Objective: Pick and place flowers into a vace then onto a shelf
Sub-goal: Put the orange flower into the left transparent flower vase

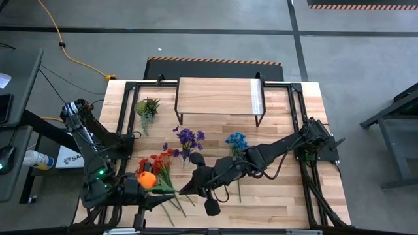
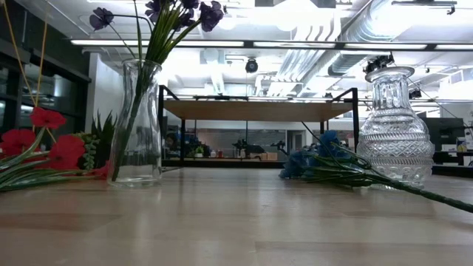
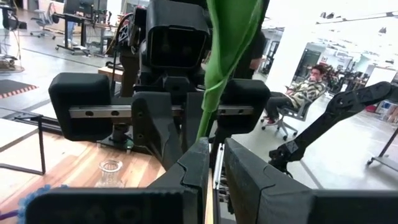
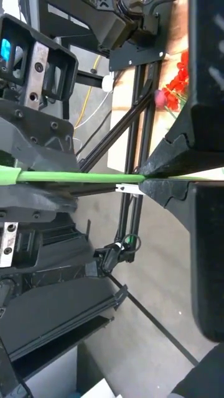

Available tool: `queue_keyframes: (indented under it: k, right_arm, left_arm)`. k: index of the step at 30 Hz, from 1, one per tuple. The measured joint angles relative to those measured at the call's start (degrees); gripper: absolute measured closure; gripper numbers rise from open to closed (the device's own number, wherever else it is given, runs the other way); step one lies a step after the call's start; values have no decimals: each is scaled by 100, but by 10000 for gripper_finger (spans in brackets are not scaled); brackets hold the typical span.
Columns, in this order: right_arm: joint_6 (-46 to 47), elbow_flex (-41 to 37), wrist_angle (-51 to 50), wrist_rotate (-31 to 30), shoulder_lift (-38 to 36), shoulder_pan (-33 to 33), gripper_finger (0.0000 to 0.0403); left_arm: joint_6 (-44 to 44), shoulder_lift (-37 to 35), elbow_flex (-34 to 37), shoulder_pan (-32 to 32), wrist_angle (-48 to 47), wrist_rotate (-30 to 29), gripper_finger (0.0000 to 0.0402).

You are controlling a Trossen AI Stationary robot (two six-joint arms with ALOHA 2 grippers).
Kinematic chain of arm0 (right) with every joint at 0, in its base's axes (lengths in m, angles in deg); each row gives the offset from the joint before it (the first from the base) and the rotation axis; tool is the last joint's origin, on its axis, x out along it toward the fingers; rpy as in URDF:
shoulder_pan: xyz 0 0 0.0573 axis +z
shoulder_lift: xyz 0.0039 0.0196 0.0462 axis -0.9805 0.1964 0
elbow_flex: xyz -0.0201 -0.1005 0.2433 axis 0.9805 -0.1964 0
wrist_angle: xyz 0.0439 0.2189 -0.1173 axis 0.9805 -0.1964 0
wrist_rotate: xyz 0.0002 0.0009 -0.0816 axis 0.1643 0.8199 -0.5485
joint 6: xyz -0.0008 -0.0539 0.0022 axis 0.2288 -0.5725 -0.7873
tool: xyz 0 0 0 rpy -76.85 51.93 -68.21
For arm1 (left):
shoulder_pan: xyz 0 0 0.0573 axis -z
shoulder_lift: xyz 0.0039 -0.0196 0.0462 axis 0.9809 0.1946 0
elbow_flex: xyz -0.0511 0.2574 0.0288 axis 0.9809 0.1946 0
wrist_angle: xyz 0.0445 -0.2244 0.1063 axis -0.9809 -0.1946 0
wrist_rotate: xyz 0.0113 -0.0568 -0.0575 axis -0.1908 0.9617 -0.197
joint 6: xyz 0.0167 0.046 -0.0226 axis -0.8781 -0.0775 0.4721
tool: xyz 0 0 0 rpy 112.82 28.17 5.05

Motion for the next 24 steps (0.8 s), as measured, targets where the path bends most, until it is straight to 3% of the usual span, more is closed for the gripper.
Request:
queue_keyframes:
  k: [24]
  right_arm:
    - [-9, 7, -7, 82, -2, 0, 403]
  left_arm:
    - [35, -2, -2, -31, -241, -378, 314]
